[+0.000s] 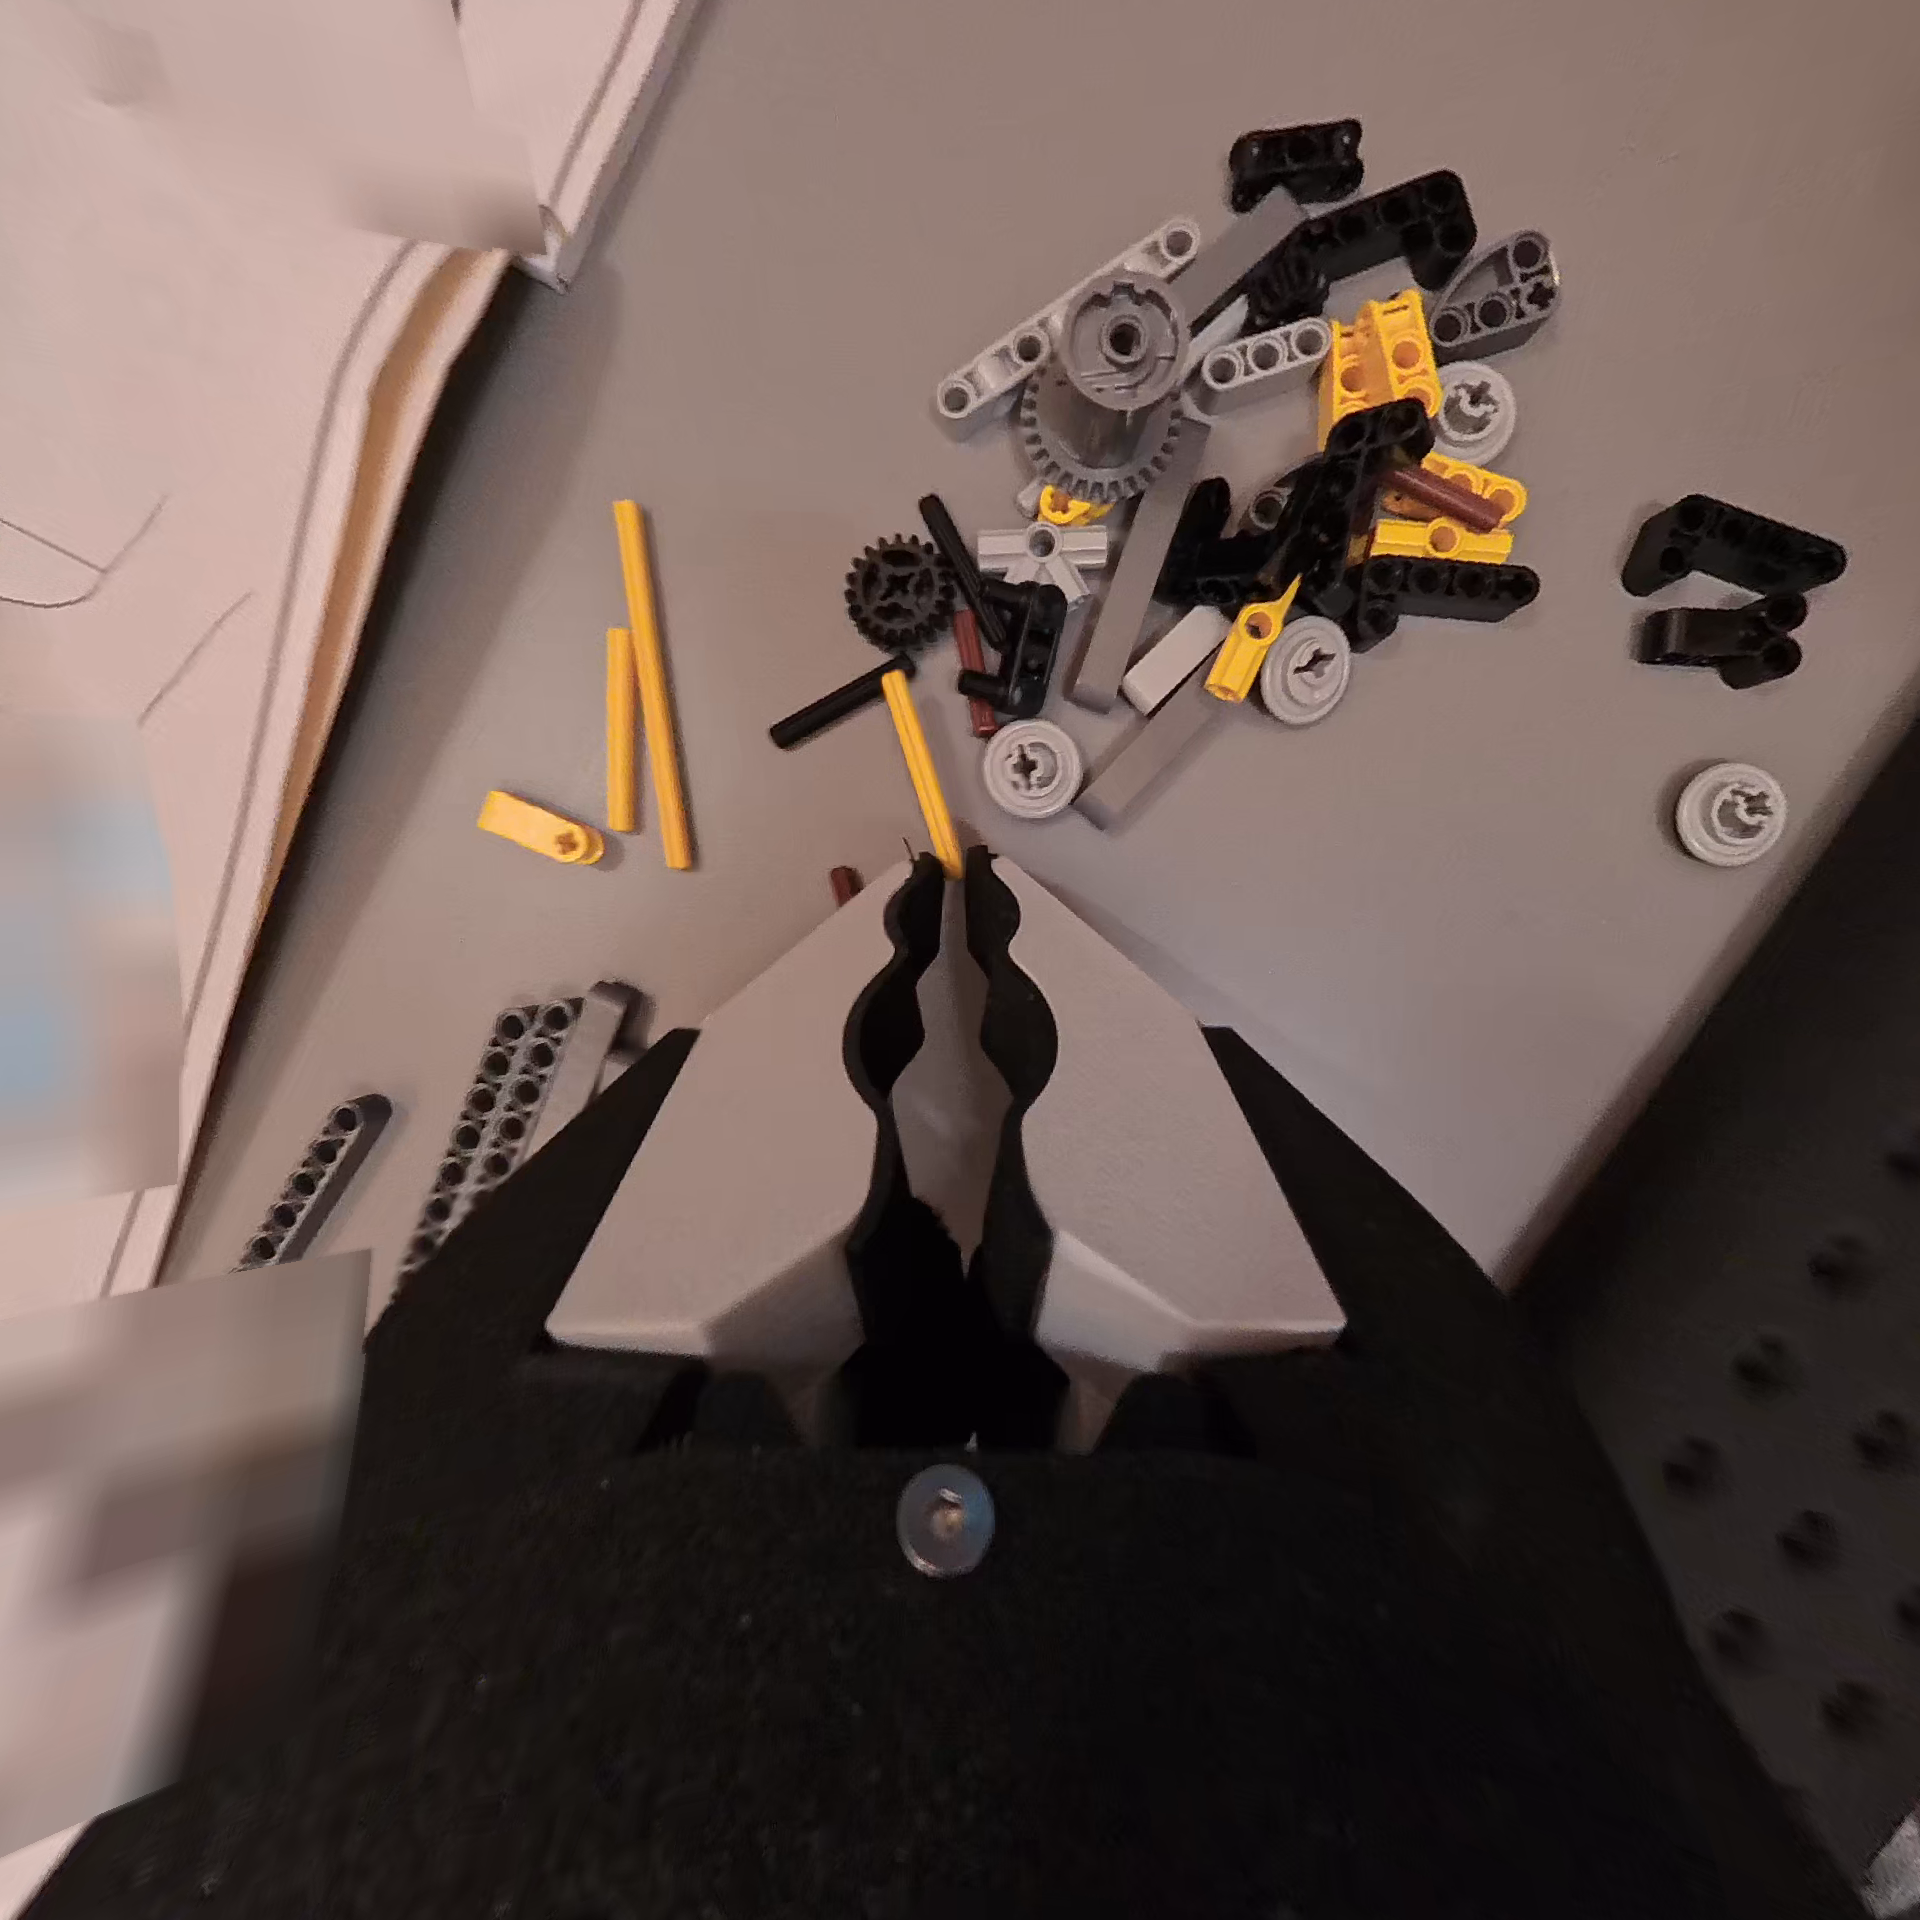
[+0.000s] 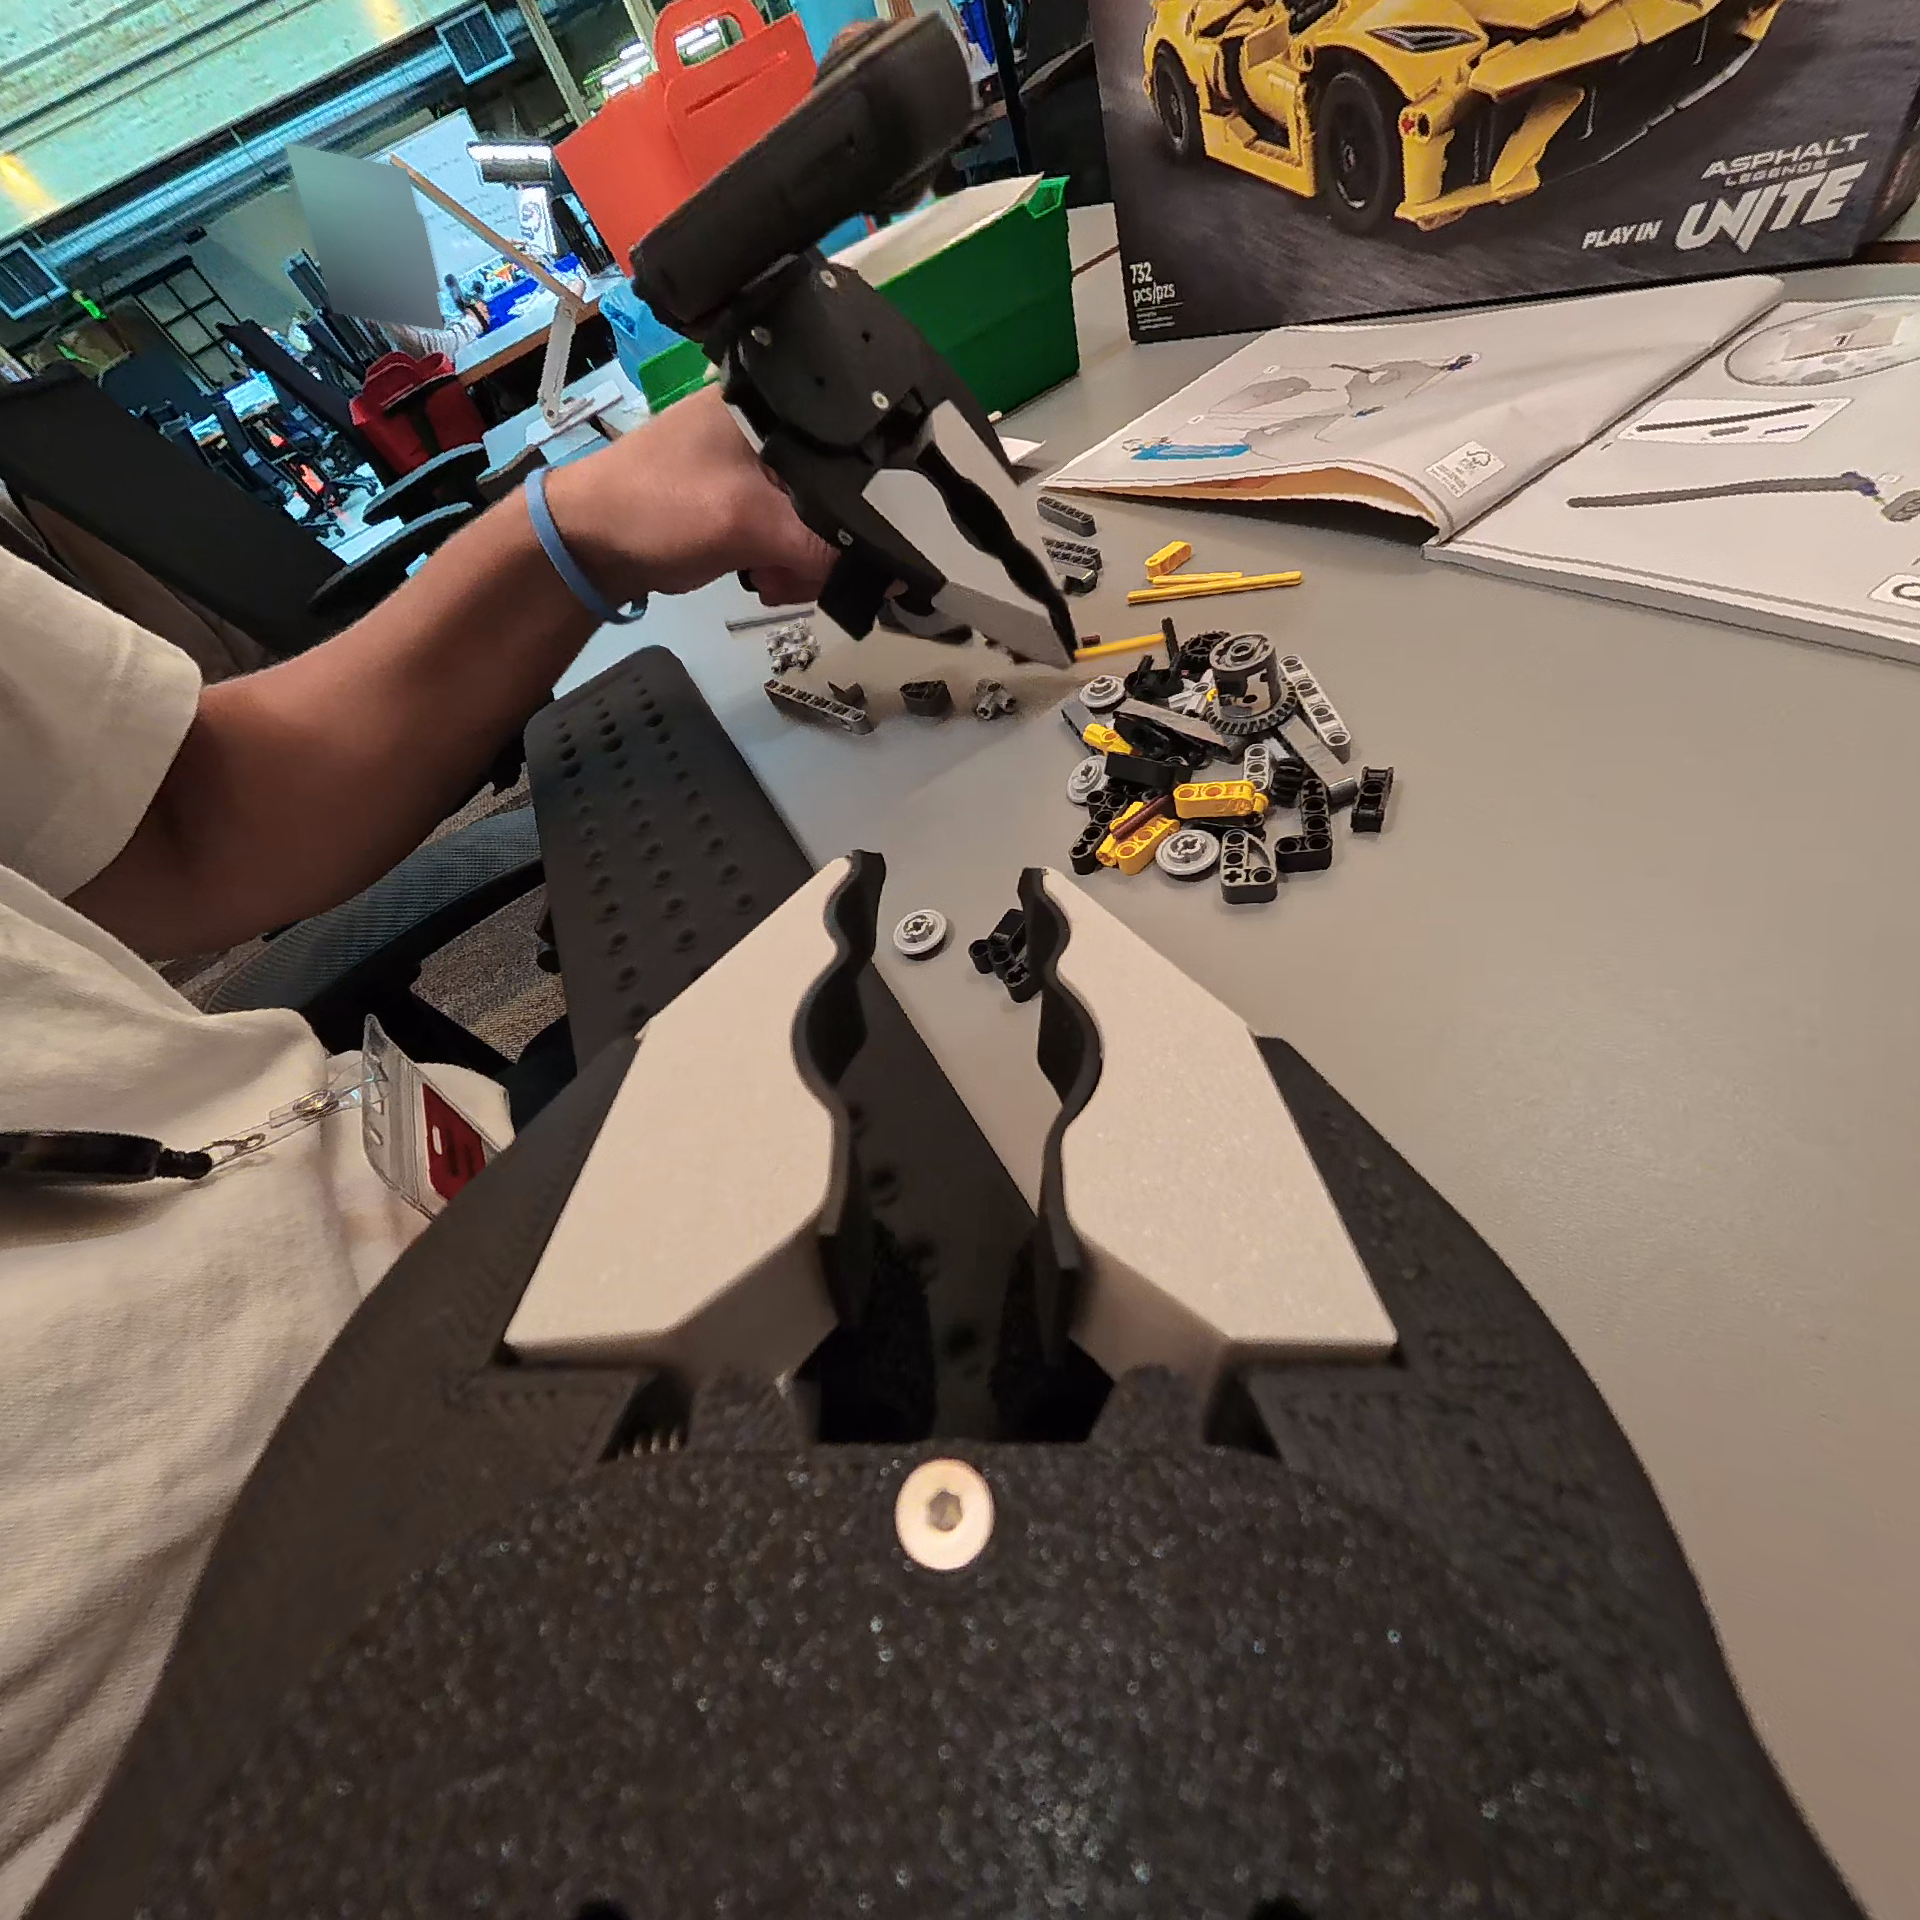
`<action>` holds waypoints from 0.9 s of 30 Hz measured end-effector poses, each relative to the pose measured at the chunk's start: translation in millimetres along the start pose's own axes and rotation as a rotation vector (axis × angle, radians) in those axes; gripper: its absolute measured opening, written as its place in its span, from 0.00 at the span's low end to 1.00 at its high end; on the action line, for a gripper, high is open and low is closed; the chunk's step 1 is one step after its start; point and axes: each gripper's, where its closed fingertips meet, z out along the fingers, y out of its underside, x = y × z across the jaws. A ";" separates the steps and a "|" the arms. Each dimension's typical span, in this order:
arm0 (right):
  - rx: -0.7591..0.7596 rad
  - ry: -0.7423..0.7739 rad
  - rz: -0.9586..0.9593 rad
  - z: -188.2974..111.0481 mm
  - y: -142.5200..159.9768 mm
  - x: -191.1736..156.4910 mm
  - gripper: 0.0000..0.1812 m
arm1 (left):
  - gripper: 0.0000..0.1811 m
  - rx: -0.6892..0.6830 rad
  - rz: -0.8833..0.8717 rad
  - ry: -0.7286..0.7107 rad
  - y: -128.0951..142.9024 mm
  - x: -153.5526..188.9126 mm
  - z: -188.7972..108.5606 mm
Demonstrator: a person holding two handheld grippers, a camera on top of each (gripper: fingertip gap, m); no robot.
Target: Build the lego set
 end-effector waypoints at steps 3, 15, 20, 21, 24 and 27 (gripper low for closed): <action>0.001 -0.001 0.001 0.0 0.0 0.0 0.16 | 0.01 0.020 0.010 -0.042 -5.7 -14.6 -11.0; 0.008 0.000 0.008 -0.6 -1.1 0.9 0.16 | 0.02 -0.153 0.159 0.018 -8.6 -47.2 13.1; 0.003 -0.005 0.008 -0.1 -0.6 0.3 0.16 | 0.03 -0.144 0.118 -0.010 -8.4 -50.5 15.6; 0.004 -0.006 0.009 -0.2 -0.7 0.3 0.16 | 0.07 -0.137 0.107 -0.005 -8.3 -49.0 14.8; 0.007 -0.010 0.014 -0.4 -1.1 0.3 0.15 | 0.13 -0.099 0.105 -0.008 -10.0 -41.3 8.6; 0.008 -0.013 0.015 -0.5 -1.2 0.1 0.16 | 0.12 -0.035 0.234 -0.001 -18.9 -26.8 2.6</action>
